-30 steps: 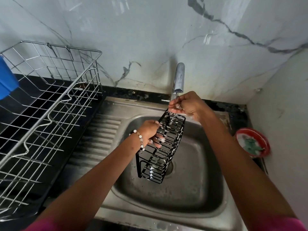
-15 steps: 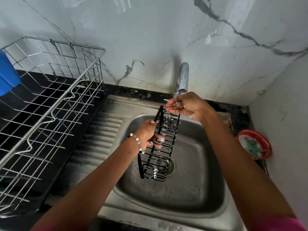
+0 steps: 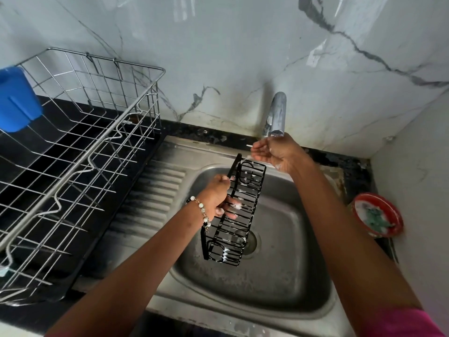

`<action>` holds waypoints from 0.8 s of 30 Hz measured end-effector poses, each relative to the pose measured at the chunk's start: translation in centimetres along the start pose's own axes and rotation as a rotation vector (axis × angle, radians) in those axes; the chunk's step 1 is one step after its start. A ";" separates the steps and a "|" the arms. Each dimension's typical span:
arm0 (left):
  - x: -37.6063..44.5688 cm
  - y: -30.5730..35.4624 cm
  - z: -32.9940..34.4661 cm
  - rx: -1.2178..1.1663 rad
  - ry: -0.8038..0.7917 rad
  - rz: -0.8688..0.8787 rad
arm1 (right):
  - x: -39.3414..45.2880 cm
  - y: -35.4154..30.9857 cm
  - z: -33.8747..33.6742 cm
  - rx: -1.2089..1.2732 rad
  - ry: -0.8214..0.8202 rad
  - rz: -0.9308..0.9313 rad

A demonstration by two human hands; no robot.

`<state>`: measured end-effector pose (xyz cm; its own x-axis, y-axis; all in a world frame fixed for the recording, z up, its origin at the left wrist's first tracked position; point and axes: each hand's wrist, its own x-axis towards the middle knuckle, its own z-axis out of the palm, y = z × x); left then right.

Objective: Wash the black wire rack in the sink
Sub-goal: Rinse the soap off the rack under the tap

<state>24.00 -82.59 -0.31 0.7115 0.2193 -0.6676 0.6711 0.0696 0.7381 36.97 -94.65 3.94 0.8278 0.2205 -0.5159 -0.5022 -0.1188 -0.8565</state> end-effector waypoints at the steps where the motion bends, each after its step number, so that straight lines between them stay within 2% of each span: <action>1: 0.0 0.0 0.0 -0.004 0.002 0.001 | 0.0 0.0 -0.1 0.000 -0.006 -0.002; 4: 0.0 0.0 -0.2 -0.017 0.000 0.008 | 0.1 -0.1 -0.1 0.059 -0.066 0.022; 7: -0.1 -0.1 -0.2 -0.014 -0.001 0.009 | 0.2 -0.2 -0.3 -0.026 -0.025 0.029; 10: 0.0 0.0 -0.3 -0.019 0.000 0.014 | 0.2 -0.3 -0.5 -0.003 -0.107 0.048; 13: 0.0 0.3 -0.4 -0.021 -0.001 0.021 | -0.2 -0.6 -0.7 -0.120 -0.107 0.058; 17: 0.6 1.1 -0.4 0.000 -0.009 0.024 | -0.3 -0.8 -1.1 -0.122 -0.173 0.047; 19: 0.8 1.4 -0.3 0.018 -0.037 0.021 | -0.5 -1.0 -1.4 -0.182 -0.136 0.040; 22: 1.1 1.9 0.0 0.051 -0.092 0.028 | -0.8 -1.0 -1.6 -0.137 -0.220 0.037; 24: 1.4 2.1 0.2 0.077 -0.122 0.017 | -1.1 -0.9 -1.7 -0.169 -0.192 0.040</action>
<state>26.50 -82.33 0.29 0.7397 0.0992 -0.6656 0.6696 -0.0095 0.7427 36.97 -96.46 5.29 0.7372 0.3903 -0.5516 -0.4715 -0.2876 -0.8337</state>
